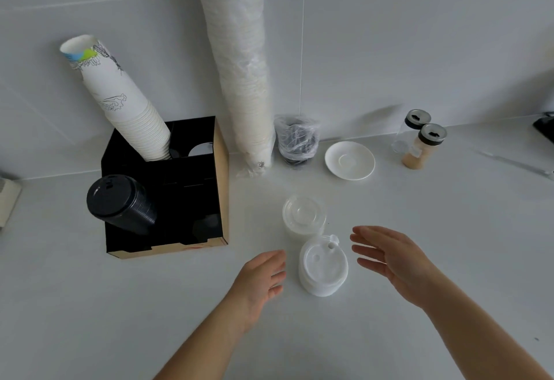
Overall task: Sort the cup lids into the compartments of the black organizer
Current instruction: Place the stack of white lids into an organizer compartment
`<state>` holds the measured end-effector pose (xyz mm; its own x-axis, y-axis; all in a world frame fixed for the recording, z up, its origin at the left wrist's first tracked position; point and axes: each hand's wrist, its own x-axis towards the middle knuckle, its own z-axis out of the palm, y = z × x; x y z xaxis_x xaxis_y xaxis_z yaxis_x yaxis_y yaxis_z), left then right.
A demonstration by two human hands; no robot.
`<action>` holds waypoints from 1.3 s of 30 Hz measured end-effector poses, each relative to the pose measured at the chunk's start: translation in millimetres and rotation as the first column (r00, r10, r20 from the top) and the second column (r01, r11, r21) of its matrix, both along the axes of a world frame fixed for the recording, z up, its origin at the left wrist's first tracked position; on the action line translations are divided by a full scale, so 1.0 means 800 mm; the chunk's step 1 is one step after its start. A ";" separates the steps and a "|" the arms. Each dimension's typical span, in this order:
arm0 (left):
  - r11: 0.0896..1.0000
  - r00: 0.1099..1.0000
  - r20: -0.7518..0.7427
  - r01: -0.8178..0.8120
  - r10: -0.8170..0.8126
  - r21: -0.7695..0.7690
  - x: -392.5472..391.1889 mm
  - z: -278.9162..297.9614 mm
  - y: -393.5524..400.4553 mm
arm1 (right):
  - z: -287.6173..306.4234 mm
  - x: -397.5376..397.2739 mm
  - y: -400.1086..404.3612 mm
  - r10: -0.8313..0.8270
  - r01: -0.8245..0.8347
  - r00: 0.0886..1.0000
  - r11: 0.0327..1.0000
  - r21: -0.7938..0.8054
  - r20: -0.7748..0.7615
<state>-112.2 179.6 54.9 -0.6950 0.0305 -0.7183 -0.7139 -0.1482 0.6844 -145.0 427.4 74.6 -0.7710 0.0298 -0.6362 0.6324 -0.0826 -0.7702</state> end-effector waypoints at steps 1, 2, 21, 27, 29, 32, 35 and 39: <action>0.999 1.000 0.006 0.031 -0.031 -0.010 -0.002 -0.003 0.006 | -0.009 0.001 0.000 0.021 -0.022 1.000 1.000 0.018 0.013; 0.998 0.998 0.018 0.058 -0.058 -0.014 -0.004 -0.007 0.012 | -0.018 0.001 0.001 0.055 -0.056 0.998 0.998 0.035 0.026; 0.951 0.957 0.025 0.292 -0.291 -0.102 -0.019 -0.054 0.031 | -0.070 -0.007 0.001 0.400 -0.405 0.901 0.915 -0.007 0.170; 0.961 0.960 0.065 0.274 -0.271 -0.036 -0.019 -0.050 0.028 | -0.069 -0.009 0.004 0.463 -0.462 0.871 0.886 -0.045 0.164; 0.961 0.961 0.050 0.274 -0.273 -0.033 -0.015 -0.048 0.030 | -0.067 -0.010 0.004 0.463 -0.461 0.875 0.886 -0.051 0.145; 0.967 0.967 0.009 0.254 -0.254 0.003 -0.007 -0.045 0.031 | -0.062 -0.010 -0.001 0.440 -0.438 0.892 0.898 -0.045 0.107; 0.977 0.977 -0.033 0.212 -0.211 0.018 0.004 -0.042 0.026 | -0.053 -0.004 -0.008 0.436 -0.434 0.898 0.900 -0.040 0.066; 0.979 0.977 -0.074 0.203 -0.202 0.005 0.016 -0.033 0.015 | -0.043 0.012 -0.016 0.450 -0.449 0.893 0.892 -0.047 0.004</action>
<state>-99.4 191.3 28.4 -0.7238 0.1848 -0.6648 -0.6783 -0.0142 0.7346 -135.6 414.7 39.9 -0.6861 -0.3453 -0.6403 0.6213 0.1798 -0.7627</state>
